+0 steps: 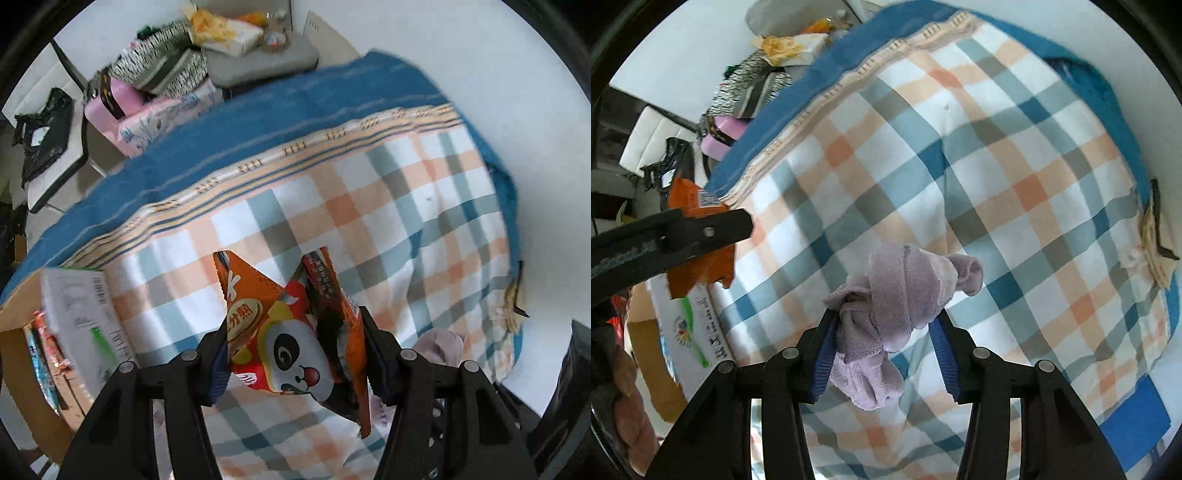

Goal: Organize soft objects
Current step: 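Carry the panda bag and lilac cloth into the box and open both tools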

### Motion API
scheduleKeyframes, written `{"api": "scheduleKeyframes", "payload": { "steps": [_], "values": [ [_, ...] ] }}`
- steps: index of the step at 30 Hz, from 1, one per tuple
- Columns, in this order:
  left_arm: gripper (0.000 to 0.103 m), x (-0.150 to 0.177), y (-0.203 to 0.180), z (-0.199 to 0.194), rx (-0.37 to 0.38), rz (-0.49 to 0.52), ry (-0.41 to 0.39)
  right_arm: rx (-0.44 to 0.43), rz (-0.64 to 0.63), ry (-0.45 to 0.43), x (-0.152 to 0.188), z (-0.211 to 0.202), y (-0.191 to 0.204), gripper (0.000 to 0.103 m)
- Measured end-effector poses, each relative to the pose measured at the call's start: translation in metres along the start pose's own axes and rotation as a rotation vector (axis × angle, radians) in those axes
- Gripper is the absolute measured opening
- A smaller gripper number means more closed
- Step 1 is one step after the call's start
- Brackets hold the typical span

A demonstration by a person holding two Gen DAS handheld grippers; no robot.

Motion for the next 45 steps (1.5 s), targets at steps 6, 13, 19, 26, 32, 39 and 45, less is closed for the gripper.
{"api": "scheduleKeyframes", "payload": {
  "steps": [6,13,19,26,32,39,45],
  "values": [
    [0.057,0.024,0.054,-0.068,0.066,-0.032,-0.084,-0.033,-0.101,-0.074,0.020,-0.061,0.026,0.051],
    [0.057,0.073,0.146,-0.136,0.076,-0.116,-0.178,-0.096,-0.261,-0.147,0.048,-0.118,0.114,0.051],
    [0.057,0.109,0.240,-0.175,0.027,-0.224,-0.255,-0.155,-0.413,-0.173,0.069,-0.141,0.212,0.051],
    [0.057,0.129,0.325,-0.190,-0.057,-0.316,-0.302,-0.185,-0.541,-0.145,0.087,-0.129,0.309,0.051],
    [0.057,0.127,0.374,-0.176,-0.063,-0.386,-0.273,-0.167,-0.583,-0.089,0.091,-0.092,0.362,0.051],
    [0.057,0.114,0.403,-0.133,-0.032,-0.426,-0.178,-0.122,-0.590,-0.032,0.082,-0.046,0.389,0.051],
    [0.057,0.099,0.418,-0.089,0.003,-0.453,-0.081,-0.075,-0.589,0.016,0.068,-0.004,0.399,0.051]
  ]
}}
Point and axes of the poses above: each gripper's, at about its wrist camera, not at the fingertips, and z roughly the way its jaws point, y to its left, x to its underside, the point moved 3 cm from there along z, roughly the way its jaws point, and after that the axes turned 15 degrees about -z, right-handed, at the moved point
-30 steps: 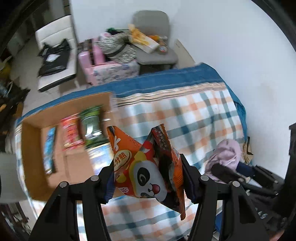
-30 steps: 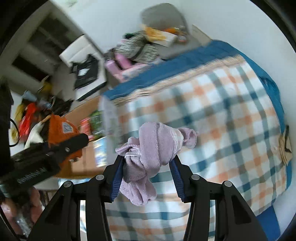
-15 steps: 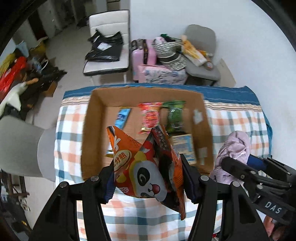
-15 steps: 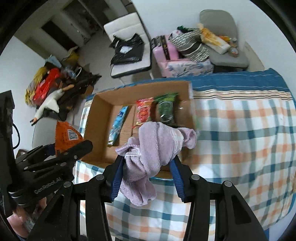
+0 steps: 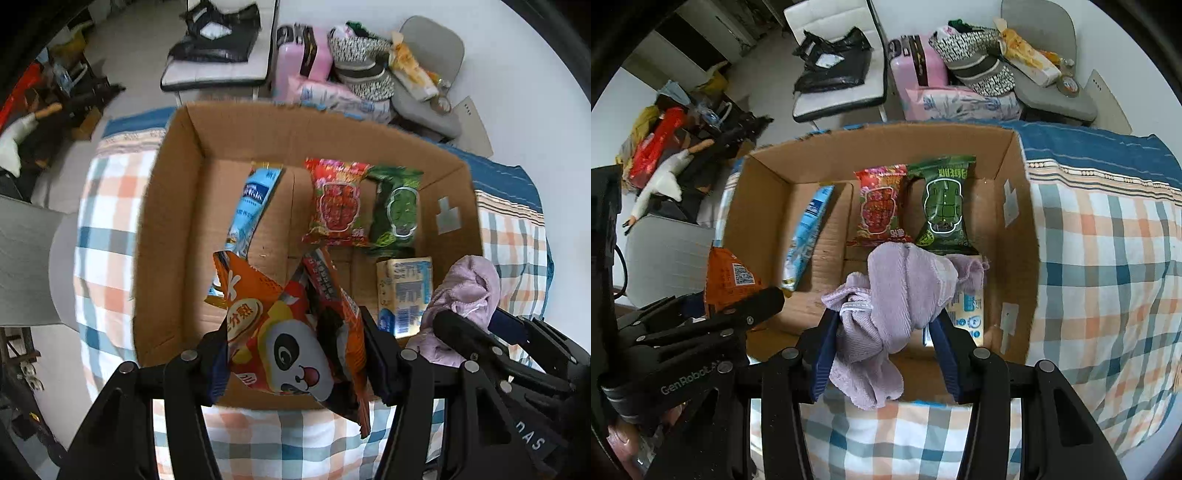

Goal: Organize soft objects
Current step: 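Carry the panda bag and lilac cloth into the box and open both tools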

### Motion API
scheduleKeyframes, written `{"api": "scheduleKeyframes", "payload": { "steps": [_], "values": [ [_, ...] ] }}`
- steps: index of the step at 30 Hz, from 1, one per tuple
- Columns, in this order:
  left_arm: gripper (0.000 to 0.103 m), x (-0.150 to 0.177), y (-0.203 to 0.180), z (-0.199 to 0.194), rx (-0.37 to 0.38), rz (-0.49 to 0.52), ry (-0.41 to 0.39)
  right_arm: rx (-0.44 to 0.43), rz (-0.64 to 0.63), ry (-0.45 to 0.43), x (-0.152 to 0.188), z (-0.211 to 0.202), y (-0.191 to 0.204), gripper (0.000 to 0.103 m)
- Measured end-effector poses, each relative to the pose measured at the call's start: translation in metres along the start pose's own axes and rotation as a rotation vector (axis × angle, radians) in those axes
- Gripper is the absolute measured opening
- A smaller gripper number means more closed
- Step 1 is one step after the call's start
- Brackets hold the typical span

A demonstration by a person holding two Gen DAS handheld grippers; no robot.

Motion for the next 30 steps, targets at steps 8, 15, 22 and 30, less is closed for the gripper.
{"api": "scheduleKeyframes", "payload": {
  "steps": [8,15,22,30],
  "values": [
    [0.057,-0.013,0.009,0.049,0.006,-0.035,0.109,0.020,-0.004,0.075,-0.009,0.048,-0.002,0.052],
    [0.059,-0.021,0.012,0.064,-0.008,-0.042,0.138,0.016,0.001,0.110,-0.013,0.069,-0.001,0.055],
    [0.060,-0.024,0.020,0.065,-0.044,-0.066,0.137,-0.002,-0.010,0.142,-0.012,0.076,0.001,0.061],
    [0.069,-0.019,0.016,0.046,-0.068,-0.040,0.068,0.024,-0.021,0.130,-0.008,0.062,0.004,0.076]
  ]
}}
Point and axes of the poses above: each gripper's, at about its wrist camera, not at the fingertips, and z roughly the way its jaws point, y to its left, x to its underside, the point moved 3 cm from there along z, roughly the way its jaws point, and after that the axes turned 15 degrees about -z, right-handed, at the moved point
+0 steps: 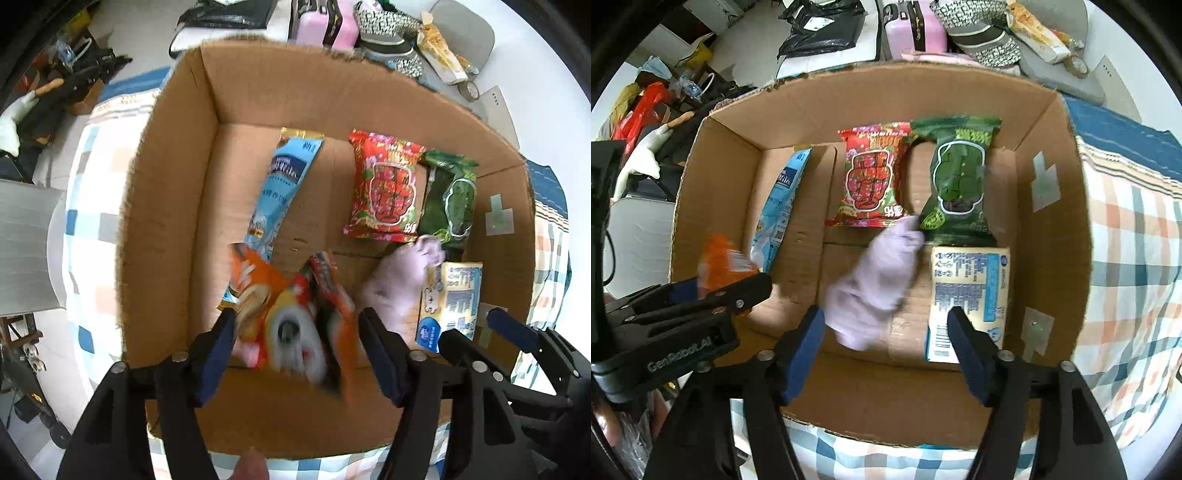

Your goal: Organize soft objects

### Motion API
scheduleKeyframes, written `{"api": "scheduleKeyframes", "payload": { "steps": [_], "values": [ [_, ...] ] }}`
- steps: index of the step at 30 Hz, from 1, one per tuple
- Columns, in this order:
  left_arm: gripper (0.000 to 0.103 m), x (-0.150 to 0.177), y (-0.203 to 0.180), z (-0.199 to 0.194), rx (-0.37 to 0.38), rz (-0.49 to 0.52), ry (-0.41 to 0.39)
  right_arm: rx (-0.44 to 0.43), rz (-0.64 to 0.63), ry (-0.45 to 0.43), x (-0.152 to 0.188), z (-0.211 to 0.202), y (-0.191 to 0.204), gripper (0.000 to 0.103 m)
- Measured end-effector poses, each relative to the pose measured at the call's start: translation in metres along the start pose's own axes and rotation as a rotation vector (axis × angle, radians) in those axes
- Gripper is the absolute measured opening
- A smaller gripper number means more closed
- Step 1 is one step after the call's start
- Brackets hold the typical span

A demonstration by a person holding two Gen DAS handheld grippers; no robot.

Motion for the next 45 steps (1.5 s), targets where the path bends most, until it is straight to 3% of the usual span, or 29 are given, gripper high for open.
{"api": "scheduleKeyframes", "payload": {
  "steps": [7,12,20,27,45],
  "values": [
    [0.088,0.004,0.004,-0.020,-0.034,0.021,-0.083,0.058,0.001,-0.016,0.005,-0.017,-0.004,0.096],
    [0.097,0.013,0.002,-0.028,-0.031,0.029,-0.117,0.122,0.003,-0.006,0.014,-0.021,-0.012,0.103],
    [0.097,0.026,0.004,-0.052,-0.042,0.033,-0.203,0.175,0.029,-0.016,0.028,-0.028,-0.016,0.103],
    [0.097,0.048,0.006,-0.087,-0.017,0.023,-0.263,0.186,0.041,-0.072,0.044,-0.062,-0.016,0.103],
    [0.097,0.131,-0.007,-0.211,0.026,0.079,-0.474,0.213,0.044,-0.314,0.122,-0.211,0.009,0.103]
  ]
}}
Point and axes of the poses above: each gripper's, at about its wrist camera, not at the fingertips, and z roughly the way its jaws point, y to its left, x to its underside, the point moved 3 cm from there along z, roughly the way its jaws point, and after that the axes turned 15 degrees about -z, right-handed, at the moved point
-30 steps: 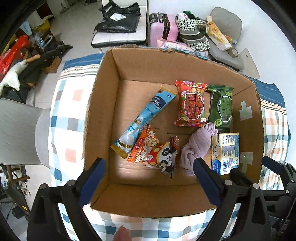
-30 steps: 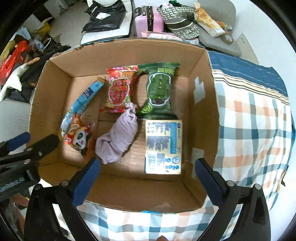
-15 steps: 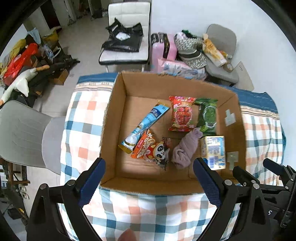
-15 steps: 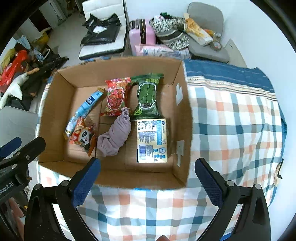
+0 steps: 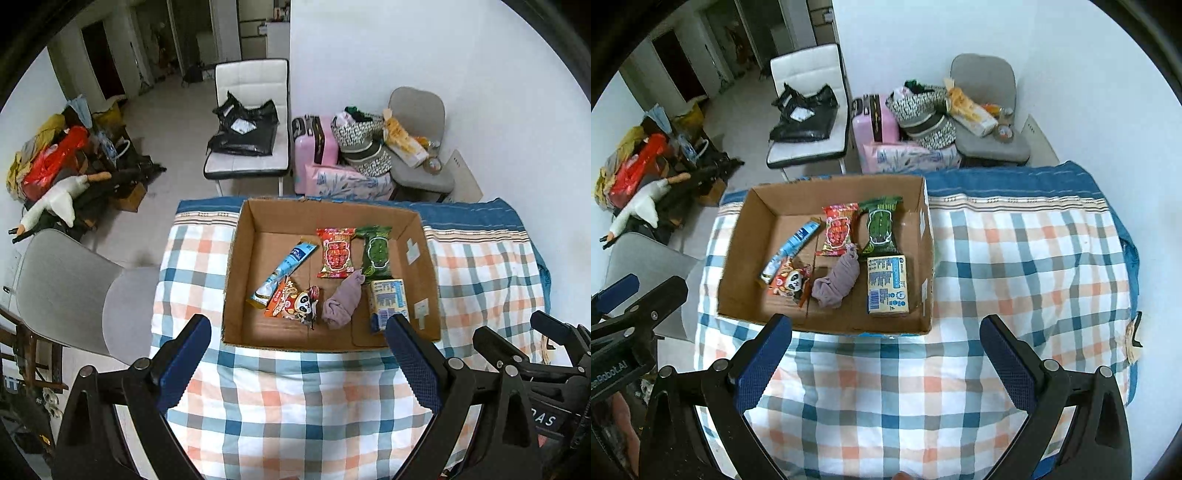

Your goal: Organize soft objects

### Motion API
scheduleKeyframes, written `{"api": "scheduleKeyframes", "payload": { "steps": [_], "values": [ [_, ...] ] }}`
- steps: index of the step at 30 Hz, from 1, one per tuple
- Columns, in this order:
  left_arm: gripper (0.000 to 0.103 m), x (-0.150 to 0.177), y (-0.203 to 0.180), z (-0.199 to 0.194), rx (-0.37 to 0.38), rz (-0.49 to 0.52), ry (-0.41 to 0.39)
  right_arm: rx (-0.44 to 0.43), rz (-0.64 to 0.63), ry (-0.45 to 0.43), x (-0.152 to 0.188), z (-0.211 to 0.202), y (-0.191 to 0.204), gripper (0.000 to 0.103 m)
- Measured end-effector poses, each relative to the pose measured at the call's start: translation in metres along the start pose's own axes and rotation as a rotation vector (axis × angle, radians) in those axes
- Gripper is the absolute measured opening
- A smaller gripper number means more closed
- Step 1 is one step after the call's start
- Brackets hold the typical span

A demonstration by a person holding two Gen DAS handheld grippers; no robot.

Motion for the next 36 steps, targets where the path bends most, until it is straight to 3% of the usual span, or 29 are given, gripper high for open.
{"api": "scheduleKeyframes", "payload": {
  "steps": [16,36],
  "values": [
    [0.097,0.025,0.003,-0.070,0.035,0.002,-0.070,0.037,0.002,-0.127,0.024,-0.097,0.001,0.103],
    [0.097,0.037,0.006,-0.099,0.006,-0.002,-0.112,0.057,-0.002,-0.142,0.029,-0.129,0.001,0.103]
  ]
}}
Point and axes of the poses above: each gripper's, at about its wrist camera, not at the fingertips, and z roughly the way its jaws point, y to its left, x to its underside, the point moved 3 cm from there along z, roughly the way its jaws point, and after that the axes turned 15 degrees about -z, right-handed, at the moved point
